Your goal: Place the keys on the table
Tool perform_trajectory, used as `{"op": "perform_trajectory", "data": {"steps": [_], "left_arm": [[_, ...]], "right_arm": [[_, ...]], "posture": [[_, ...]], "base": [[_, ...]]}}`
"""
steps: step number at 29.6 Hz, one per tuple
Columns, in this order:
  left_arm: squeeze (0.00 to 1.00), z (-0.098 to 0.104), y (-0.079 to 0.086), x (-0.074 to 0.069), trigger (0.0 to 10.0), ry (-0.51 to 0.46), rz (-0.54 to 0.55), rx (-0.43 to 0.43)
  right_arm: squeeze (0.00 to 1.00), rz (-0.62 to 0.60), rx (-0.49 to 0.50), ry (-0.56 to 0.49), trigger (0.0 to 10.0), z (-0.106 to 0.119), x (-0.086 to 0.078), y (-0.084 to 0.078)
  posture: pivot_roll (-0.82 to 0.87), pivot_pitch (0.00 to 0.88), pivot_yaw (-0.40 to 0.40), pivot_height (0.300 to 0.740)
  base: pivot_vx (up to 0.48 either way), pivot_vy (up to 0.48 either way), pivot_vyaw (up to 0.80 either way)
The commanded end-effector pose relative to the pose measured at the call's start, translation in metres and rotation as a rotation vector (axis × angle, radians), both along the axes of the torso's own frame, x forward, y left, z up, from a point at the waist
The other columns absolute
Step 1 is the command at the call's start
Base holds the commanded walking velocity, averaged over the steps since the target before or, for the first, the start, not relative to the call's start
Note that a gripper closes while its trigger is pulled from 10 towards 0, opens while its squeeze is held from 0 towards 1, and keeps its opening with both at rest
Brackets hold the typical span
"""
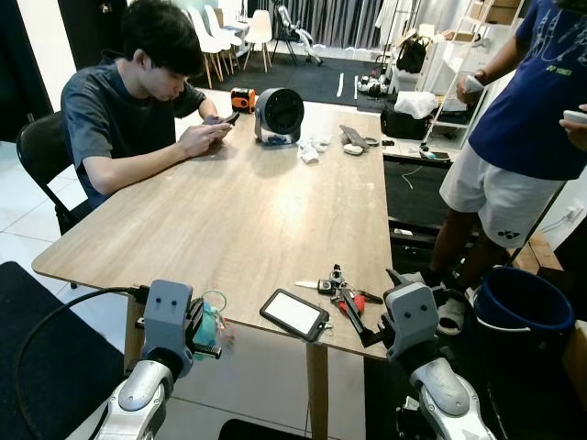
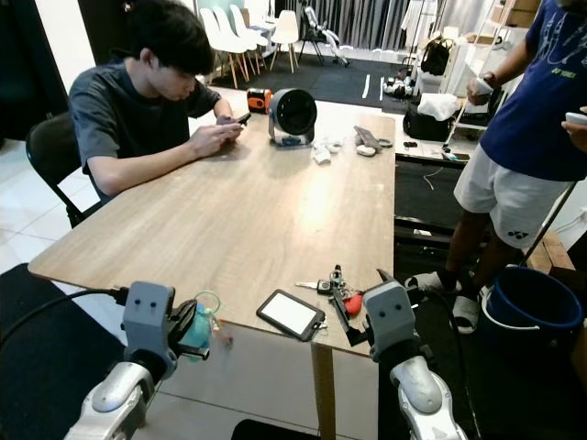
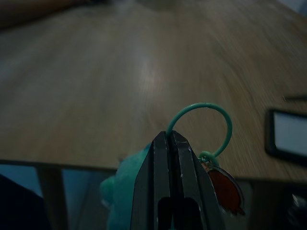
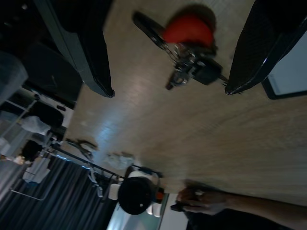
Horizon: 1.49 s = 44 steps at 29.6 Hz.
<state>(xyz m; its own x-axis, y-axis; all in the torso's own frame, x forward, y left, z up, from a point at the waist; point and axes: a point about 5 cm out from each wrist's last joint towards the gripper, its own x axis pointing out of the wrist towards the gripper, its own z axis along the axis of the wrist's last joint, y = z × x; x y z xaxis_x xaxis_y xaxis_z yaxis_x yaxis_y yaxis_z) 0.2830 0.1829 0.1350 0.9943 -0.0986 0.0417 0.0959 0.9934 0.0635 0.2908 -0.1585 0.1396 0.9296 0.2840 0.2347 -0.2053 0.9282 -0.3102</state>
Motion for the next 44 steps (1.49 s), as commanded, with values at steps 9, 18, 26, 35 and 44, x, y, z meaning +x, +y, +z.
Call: {"op": "perform_trajectory", "data": {"steps": [9,18,26,35,44], "left_arm": [[0.0,0.068,-0.021,0.015,10.0,-0.249,-0.057,0.104],[0.0,0.086,-0.07,0.051,10.0,-0.274,-0.122,0.282],[0.0,0.094,-0.086,0.074,10.0,-0.231,-0.069,0.304],[0.0,0.061,-0.09,0.09,10.0,-0.125,0.041,0.541],[1.0,0.032,-0.097,0.082,10.0,-0.059,-0.015,0.568]], "right_arm": [[0.0,-0.004,0.008,-0.006,10.0,0.006,0.0,0.0],[0.0,0.01,0.014,0.021,10.0,-0.002,-0.004,0.007],[0.0,0.006,0.017,0.029,10.0,-0.004,-0.005,0.007],[0.0,-0.007,0.024,0.045,10.0,-0.009,-0.011,0.008],[0.0,-0.008,0.024,0.047,10.0,-0.009,-0.011,0.008]], "posture": [[0.01,0.101,-0.028,0.74],[0.01,0.105,-0.022,0.74],[0.0,0.114,-0.014,0.74],[-0.01,0.123,0.002,0.74],[0.0,0.122,0.0,0.74]], "base": [[0.0,0.0,0.0],[0.0,0.0,0.0],[0.0,0.0,0.0],[0.0,0.0,0.0],[0.0,0.0,0.0]]}}
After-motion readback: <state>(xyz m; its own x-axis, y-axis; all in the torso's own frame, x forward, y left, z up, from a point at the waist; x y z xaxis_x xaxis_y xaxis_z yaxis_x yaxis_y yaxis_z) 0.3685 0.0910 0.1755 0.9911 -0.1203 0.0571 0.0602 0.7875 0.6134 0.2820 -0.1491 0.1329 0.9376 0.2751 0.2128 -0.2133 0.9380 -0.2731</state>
